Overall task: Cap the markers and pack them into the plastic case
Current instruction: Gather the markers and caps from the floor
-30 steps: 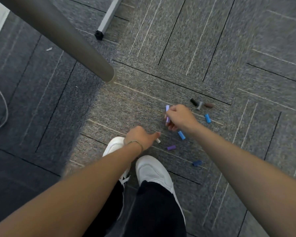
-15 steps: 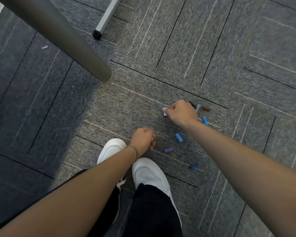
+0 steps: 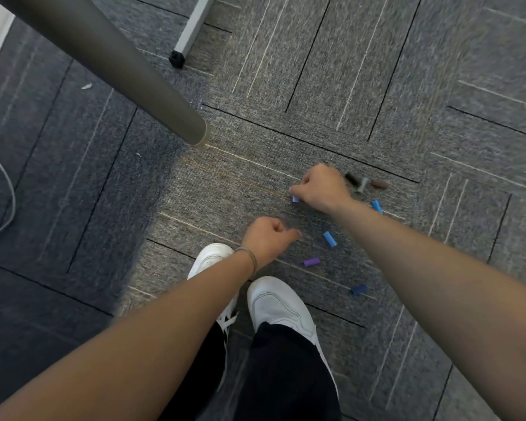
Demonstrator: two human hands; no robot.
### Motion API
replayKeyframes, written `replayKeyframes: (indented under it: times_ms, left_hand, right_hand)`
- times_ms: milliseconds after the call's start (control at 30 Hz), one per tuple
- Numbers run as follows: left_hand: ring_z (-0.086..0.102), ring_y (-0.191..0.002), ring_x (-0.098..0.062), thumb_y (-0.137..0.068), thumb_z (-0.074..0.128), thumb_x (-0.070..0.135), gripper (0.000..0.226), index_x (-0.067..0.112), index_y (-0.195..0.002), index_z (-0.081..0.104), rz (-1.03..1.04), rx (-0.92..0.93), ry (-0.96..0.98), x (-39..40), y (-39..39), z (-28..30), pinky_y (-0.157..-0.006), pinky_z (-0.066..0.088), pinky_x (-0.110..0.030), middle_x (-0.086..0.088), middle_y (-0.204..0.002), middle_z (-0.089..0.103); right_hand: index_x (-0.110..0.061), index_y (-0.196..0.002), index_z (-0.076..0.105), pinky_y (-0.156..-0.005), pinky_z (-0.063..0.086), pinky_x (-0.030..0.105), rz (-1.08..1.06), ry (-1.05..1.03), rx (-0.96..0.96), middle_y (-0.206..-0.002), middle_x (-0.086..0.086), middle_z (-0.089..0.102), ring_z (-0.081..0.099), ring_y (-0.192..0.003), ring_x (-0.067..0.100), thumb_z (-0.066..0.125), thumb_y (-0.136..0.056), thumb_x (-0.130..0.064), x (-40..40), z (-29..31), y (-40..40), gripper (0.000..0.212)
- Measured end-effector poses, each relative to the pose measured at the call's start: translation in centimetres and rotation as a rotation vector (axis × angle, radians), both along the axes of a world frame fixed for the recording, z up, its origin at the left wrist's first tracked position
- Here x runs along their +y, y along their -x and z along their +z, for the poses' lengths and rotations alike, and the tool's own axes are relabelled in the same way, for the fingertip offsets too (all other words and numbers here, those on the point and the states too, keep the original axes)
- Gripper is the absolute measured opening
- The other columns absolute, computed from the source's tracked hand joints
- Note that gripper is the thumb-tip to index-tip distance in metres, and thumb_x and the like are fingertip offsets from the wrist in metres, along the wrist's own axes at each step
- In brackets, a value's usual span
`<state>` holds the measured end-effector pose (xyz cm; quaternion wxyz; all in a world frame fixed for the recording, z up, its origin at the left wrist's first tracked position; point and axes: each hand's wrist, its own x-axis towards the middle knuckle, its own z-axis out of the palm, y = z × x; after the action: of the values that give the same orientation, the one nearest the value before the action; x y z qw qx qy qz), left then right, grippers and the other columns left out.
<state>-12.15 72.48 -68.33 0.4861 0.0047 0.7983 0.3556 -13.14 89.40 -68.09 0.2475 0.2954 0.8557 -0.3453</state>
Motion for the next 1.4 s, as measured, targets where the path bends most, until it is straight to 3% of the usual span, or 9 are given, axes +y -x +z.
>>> replayKeyframes:
  times_ms: [133,200,367,567,700,900,1067,1233,1400]
  left_hand:
    - [0.056,-0.064,-0.014,-0.081,0.069,0.059,0.037,0.026,-0.078,0.054,-0.498,0.311,0.154,0.4,-1.9,-0.2,-0.059,0.046,-0.031,0.008,-0.067,0.059]
    - [0.055,-0.063,-0.015,-0.082,0.062,0.07,0.048,0.024,-0.086,0.05,-0.688,0.454,0.194,0.9,-2.7,-0.2,-0.055,0.042,-0.031,0.007,-0.068,0.057]
    - [0.056,-0.062,-0.021,-0.083,0.065,0.067,0.058,0.019,-0.106,0.044,-0.923,0.518,0.181,2.6,-4.3,-0.2,-0.053,0.041,-0.031,0.003,-0.071,0.056]
    - [0.068,-0.082,-0.025,-0.098,0.055,0.048,0.038,0.017,-0.118,0.048,-1.025,0.644,0.261,3.4,-5.1,-1.1,-0.061,0.04,-0.032,-0.002,-0.094,0.07]
    - [0.059,-0.069,-0.024,-0.105,0.042,0.039,0.023,0.018,-0.111,0.05,-0.802,0.554,0.15,2.7,-5.2,-1.4,-0.059,0.04,-0.034,0.001,-0.078,0.062]
    - [0.039,-0.051,-0.021,-0.093,0.036,0.029,0.031,0.015,-0.074,0.055,0.171,-0.099,-0.145,2.9,-3.8,-1.3,-0.053,0.034,-0.034,-0.005,-0.057,0.047]
    - [0.054,-0.046,-0.023,-0.102,0.039,0.032,0.045,0.013,-0.063,0.051,0.219,-0.298,-0.104,3.4,-1.5,0.3,-0.047,0.037,-0.026,-0.008,-0.057,0.058]
    - [0.057,-0.047,-0.014,-0.092,0.067,0.04,0.041,0.013,-0.063,0.057,0.127,-0.216,-0.043,5.1,-0.5,0.6,-0.042,0.037,-0.022,-0.004,-0.058,0.062]
    - [0.032,-0.037,-0.013,-0.087,0.071,0.048,0.055,0.023,-0.05,0.04,-0.039,0.059,0.1,7.3,0.6,-0.1,-0.048,0.031,-0.023,0.01,-0.039,0.034]
  right_hand:
    - [-0.011,-0.061,0.056,-0.043,0.035,0.021,-0.382,0.511,0.087,-0.054,0.001,0.049,0.042,-0.047,0.013,0.049,-0.093,-0.011,0.9,1.7,-1.7,0.033]
    - [-0.01,-0.06,0.054,-0.047,0.035,0.022,-0.458,0.597,0.069,-0.055,0.004,0.051,0.045,-0.046,0.014,0.042,-0.09,-0.009,1.5,2.4,-3.1,0.032]
    - [-0.015,-0.059,0.045,-0.052,0.041,0.028,-0.597,0.51,-0.005,-0.051,0.001,0.044,0.045,-0.043,0.017,0.051,-0.1,-0.029,3.1,2.8,-6.2,0.044]
    - [-0.016,-0.058,0.055,-0.052,0.033,0.026,-0.278,0.183,-0.069,-0.046,-0.004,0.04,0.035,-0.04,0.013,0.063,-0.098,-0.041,3.1,1.6,-9.0,0.048]
    - [-0.014,-0.074,0.065,-0.049,0.033,0.024,-0.074,-0.013,-0.102,-0.059,-0.004,0.055,0.049,-0.052,0.013,0.068,-0.094,-0.047,2.3,1.1,-10.0,0.038]
    - [-0.022,-0.083,0.06,-0.066,0.052,0.032,0.004,-0.165,-0.122,-0.076,-0.006,0.066,0.063,-0.075,0.013,0.076,-0.08,-0.057,1.5,0.1,-10.0,0.039]
    - [-0.016,-0.089,0.061,-0.069,0.052,0.034,0.182,-0.289,-0.121,-0.081,-0.001,0.065,0.06,-0.076,0.02,0.077,-0.08,-0.057,1.3,-0.1,-10.1,0.044]
    - [-0.013,-0.086,0.068,-0.064,0.047,0.032,0.271,-0.301,-0.08,-0.078,0.002,0.066,0.059,-0.07,0.023,0.073,-0.09,-0.043,1.4,-0.1,-10.1,0.03]
    - [-0.009,-0.065,0.058,-0.051,0.038,0.028,-0.284,0.303,0.02,-0.055,-0.001,0.049,0.045,-0.051,0.016,0.062,-0.089,-0.02,3.0,0.1,-10.2,0.027]
